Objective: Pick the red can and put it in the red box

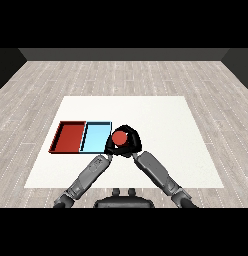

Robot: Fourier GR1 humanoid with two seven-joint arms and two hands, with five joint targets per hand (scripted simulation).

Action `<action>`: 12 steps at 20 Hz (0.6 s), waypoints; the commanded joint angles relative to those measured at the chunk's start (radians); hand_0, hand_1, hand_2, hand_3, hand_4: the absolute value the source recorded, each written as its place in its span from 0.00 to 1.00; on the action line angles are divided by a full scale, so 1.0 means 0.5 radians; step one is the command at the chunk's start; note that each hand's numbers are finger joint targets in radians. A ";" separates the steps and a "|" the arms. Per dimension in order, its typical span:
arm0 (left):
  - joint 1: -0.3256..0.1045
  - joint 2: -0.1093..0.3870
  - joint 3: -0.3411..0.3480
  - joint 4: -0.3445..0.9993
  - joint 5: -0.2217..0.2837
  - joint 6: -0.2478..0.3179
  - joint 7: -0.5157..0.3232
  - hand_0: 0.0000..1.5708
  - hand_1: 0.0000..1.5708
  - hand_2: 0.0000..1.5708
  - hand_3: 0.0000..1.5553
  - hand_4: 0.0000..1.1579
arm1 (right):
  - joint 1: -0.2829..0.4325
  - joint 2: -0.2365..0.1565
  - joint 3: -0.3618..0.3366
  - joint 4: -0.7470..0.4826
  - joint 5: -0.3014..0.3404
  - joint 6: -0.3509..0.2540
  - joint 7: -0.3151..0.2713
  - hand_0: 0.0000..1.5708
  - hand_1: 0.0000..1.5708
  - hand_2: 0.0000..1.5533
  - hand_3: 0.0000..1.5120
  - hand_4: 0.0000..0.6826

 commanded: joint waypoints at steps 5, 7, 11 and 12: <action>-0.016 -0.083 -0.013 0.039 0.066 0.038 -0.125 1.00 1.00 0.97 0.92 0.78 | -0.070 0.047 0.094 0.041 -0.059 -0.096 -0.003 0.96 0.96 0.94 0.92 0.80; -0.066 -0.082 0.020 0.051 0.085 0.017 -0.138 1.00 1.00 0.98 0.93 0.83 | 0.094 0.047 0.038 -0.094 -0.051 0.069 0.008 0.94 0.94 0.93 0.92 0.78; -0.056 -0.083 -0.013 0.049 0.115 0.040 -0.156 1.00 1.00 1.00 0.96 0.98 | 0.056 0.047 -0.036 -0.088 0.012 0.179 0.015 0.00 0.00 0.00 0.00 0.00; -0.056 -0.083 -0.013 0.049 0.115 0.040 -0.156 1.00 1.00 1.00 0.96 0.98 | 0.060 0.047 -0.042 -0.095 0.017 0.185 0.022 0.00 0.00 0.00 0.00 0.00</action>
